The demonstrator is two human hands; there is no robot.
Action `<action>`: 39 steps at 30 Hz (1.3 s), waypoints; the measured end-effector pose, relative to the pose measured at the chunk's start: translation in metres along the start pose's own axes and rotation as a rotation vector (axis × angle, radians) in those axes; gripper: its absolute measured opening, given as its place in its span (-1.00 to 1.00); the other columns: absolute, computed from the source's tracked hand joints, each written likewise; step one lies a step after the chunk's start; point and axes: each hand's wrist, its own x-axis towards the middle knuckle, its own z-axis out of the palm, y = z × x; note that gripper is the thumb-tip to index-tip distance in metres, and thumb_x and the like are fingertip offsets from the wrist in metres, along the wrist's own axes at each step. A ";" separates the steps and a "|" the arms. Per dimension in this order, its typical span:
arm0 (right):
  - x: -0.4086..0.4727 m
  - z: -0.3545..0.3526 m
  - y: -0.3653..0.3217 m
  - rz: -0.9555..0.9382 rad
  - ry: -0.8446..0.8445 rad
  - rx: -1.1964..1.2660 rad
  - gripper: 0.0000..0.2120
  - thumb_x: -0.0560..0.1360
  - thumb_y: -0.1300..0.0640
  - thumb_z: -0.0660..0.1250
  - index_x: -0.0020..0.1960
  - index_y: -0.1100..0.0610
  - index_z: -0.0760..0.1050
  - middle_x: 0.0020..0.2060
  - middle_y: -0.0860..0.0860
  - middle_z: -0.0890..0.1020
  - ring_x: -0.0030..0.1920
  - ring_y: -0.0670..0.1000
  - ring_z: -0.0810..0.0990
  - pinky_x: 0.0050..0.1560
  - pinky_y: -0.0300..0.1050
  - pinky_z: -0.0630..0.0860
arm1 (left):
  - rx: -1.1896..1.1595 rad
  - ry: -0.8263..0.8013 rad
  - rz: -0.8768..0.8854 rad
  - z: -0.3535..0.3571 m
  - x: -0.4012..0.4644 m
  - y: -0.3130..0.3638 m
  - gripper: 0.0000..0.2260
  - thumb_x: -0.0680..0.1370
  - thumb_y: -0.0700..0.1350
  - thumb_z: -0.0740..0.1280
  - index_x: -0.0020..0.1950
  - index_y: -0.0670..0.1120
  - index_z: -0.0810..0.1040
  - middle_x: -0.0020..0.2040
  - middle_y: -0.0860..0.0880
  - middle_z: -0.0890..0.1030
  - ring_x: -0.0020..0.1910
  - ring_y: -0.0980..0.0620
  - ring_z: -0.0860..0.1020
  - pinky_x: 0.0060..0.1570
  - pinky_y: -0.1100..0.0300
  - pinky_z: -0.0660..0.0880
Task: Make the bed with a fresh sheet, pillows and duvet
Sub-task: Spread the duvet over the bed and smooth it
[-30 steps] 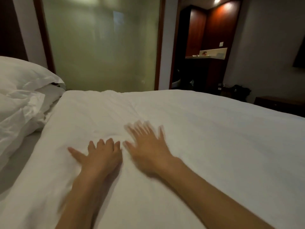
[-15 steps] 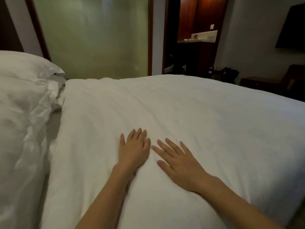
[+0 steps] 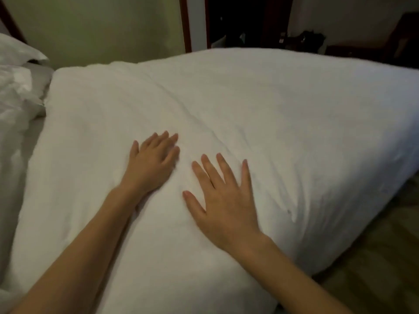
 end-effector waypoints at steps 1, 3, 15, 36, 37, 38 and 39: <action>-0.008 -0.001 0.004 0.014 -0.005 0.019 -0.38 0.55 -0.31 -0.04 0.48 -0.02 0.31 0.48 -0.04 0.32 0.52 0.10 0.16 0.41 0.43 -0.10 | -0.001 0.006 0.003 0.000 -0.001 -0.001 -0.48 0.58 0.22 -0.06 0.52 0.12 0.20 0.54 0.07 0.19 0.53 0.04 0.09 0.48 -0.07 -0.06; -0.025 -0.008 0.012 0.049 0.026 0.071 -0.31 0.47 -0.42 0.01 0.46 -0.08 0.33 0.48 -0.07 0.31 0.53 0.13 0.13 0.36 0.52 -0.17 | 0.007 0.031 0.012 0.002 -0.009 -0.005 -0.33 0.47 0.31 -0.13 0.51 0.08 0.23 0.53 0.03 0.22 0.52 0.01 0.13 0.45 -0.10 -0.01; -0.165 -0.108 0.162 0.435 -0.993 0.044 -0.49 0.56 0.09 0.12 0.50 0.08 0.22 0.50 0.13 0.20 0.52 0.09 0.08 0.40 0.38 -0.34 | 0.168 -0.394 -0.148 0.001 -0.101 0.148 -0.37 0.50 0.05 0.02 0.47 -0.31 0.24 0.46 -0.38 0.21 0.45 -0.32 0.17 0.22 -0.53 0.13; -0.116 0.070 0.307 0.934 0.580 0.612 -0.48 0.65 -0.15 -0.09 0.57 -0.05 -0.05 0.54 -0.15 0.01 0.54 -0.01 0.04 0.51 -0.06 0.03 | 0.052 -0.274 0.606 0.168 0.163 0.367 -0.46 0.59 0.22 -0.15 0.57 0.12 -0.01 0.58 0.07 -0.01 0.55 0.09 -0.05 0.49 -0.11 -0.20; -0.109 0.077 0.310 0.852 0.571 0.627 -0.50 0.66 -0.12 -0.09 0.57 -0.07 -0.06 0.54 -0.21 -0.01 0.54 -0.02 0.04 0.51 -0.02 0.05 | 0.052 -0.282 0.622 0.176 0.174 0.379 -0.46 0.59 0.22 -0.14 0.57 0.11 -0.01 0.58 0.07 -0.01 0.55 0.10 -0.05 0.49 -0.11 -0.20; -0.105 0.092 0.317 0.823 0.445 0.598 -0.50 0.66 -0.12 -0.11 0.57 -0.08 -0.10 0.54 -0.24 -0.06 0.54 -0.03 0.02 0.51 0.05 0.07 | 0.055 -0.279 0.639 0.184 0.184 0.389 -0.46 0.59 0.21 -0.13 0.56 0.11 0.00 0.58 0.07 0.00 0.55 0.11 -0.04 0.49 -0.10 -0.19; -0.110 0.112 0.320 0.861 0.273 0.551 -0.49 0.66 -0.13 -0.14 0.57 -0.09 -0.15 0.54 -0.24 -0.11 0.54 -0.05 -0.01 0.49 0.13 0.10 | 0.058 -0.268 0.649 0.190 0.192 0.397 -0.46 0.59 0.21 -0.12 0.56 0.11 0.01 0.58 0.07 0.01 0.54 0.11 -0.03 0.49 -0.10 -0.18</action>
